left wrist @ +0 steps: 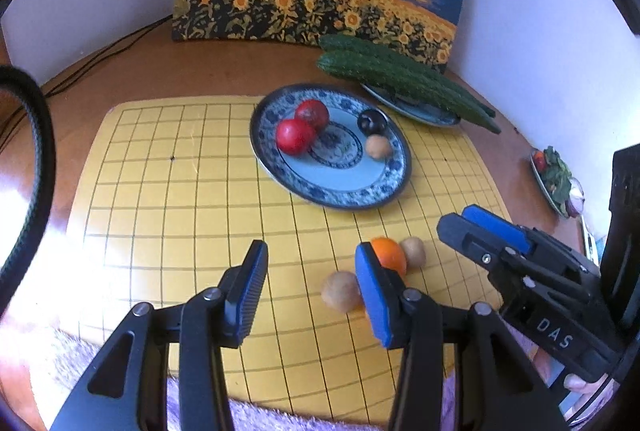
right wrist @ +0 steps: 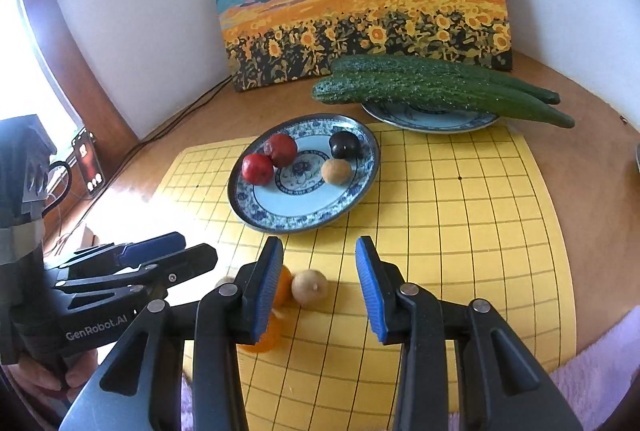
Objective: Organize fruits
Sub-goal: 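Withdraw both grippers and move them toward the oranges and remaining kiwi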
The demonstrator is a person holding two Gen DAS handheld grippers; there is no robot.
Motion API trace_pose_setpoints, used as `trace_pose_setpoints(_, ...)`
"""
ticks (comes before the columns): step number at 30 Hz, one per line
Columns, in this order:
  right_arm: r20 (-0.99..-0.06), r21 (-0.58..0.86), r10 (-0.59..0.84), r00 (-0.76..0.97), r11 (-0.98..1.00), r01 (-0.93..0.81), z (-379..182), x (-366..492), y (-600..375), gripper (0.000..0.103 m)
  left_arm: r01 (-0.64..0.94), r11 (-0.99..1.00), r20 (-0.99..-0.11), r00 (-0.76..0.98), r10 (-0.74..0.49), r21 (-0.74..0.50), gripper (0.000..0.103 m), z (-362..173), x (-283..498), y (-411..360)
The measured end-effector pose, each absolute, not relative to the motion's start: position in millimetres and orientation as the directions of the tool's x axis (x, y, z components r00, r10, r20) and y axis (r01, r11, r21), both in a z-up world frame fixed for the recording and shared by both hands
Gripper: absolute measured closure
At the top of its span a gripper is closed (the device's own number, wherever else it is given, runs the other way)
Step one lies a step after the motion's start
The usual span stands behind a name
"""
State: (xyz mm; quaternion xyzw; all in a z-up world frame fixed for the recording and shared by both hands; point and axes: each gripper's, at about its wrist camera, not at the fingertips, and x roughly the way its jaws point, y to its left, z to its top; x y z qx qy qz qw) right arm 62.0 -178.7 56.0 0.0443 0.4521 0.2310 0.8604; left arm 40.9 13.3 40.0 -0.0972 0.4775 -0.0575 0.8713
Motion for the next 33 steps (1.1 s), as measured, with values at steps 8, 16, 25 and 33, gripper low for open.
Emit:
trace_pose_setpoints(8,-0.757,0.28,0.432,0.491,0.893,-0.353,54.1,46.2,-185.2,0.064,0.032,0.971,-0.82,0.531,-0.216,-0.235,0.055,35.2,31.9,2.6)
trace_pose_setpoints(16,-0.753,0.295,0.436,0.494,0.893,-0.339,53.3,40.8,-191.9,0.064,0.036,0.958,-0.814,0.518,-0.262,-0.286,0.062,30.2,27.8,3.0)
trace_pose_setpoints(25,-0.751,0.309,0.441,0.491,0.892,-0.329,50.5,41.1,-194.5,0.064,0.035,0.955,-0.823,0.499,-0.272,-0.294,0.075,25.5,28.1,4.7)
trace_pose_setpoints(33,-0.751,0.314,0.446,0.487,0.89,-0.33,49.3,40.8,-193.3,0.064,0.023,0.954,-0.827,0.493,-0.271,-0.3,0.074,21.0,33.3,4.4)
